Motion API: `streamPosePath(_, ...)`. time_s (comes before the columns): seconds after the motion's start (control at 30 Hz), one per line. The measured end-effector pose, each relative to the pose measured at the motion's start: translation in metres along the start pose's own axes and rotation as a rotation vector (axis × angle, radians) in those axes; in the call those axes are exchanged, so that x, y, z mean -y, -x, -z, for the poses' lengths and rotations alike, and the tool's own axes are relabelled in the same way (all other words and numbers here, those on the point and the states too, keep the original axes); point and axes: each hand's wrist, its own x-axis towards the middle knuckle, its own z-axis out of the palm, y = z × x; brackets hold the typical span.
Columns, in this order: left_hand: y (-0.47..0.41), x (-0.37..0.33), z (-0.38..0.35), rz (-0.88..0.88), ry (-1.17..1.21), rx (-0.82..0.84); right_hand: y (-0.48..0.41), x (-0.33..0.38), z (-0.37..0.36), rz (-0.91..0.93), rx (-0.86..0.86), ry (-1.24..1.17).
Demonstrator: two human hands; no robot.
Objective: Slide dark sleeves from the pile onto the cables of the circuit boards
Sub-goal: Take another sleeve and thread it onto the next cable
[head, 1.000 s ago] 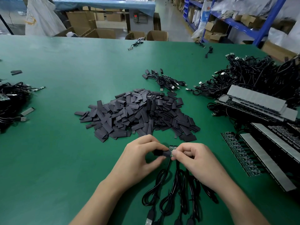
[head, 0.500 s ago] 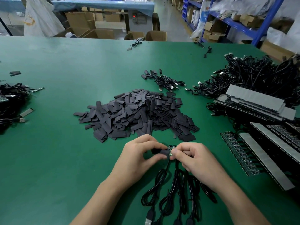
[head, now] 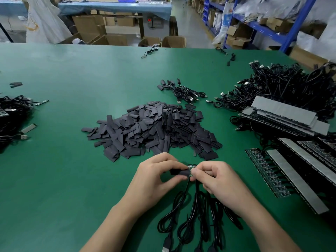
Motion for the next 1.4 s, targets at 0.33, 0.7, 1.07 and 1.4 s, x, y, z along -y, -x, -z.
streamPosePath(0.33,0.001,0.001,0.000,0.026,-0.038,0.044,0.001,0.001,-0.001,0.005,-0.036,0.039)
streamPosePath(0.7,0.000,-0.001,-0.002,-0.004,-0.047,0.027,0.000,-0.002,-0.002,0.024,0.015,0.070)
streamPosePath(1.07,0.001,0.004,0.001,0.017,-0.012,-0.051,-0.001,-0.003,0.020,0.078,0.037,0.000)
streamPosePath(1.4,0.001,0.002,0.000,-0.038,-0.034,-0.008,-0.001,-0.003,0.012,0.051,0.034,-0.036)
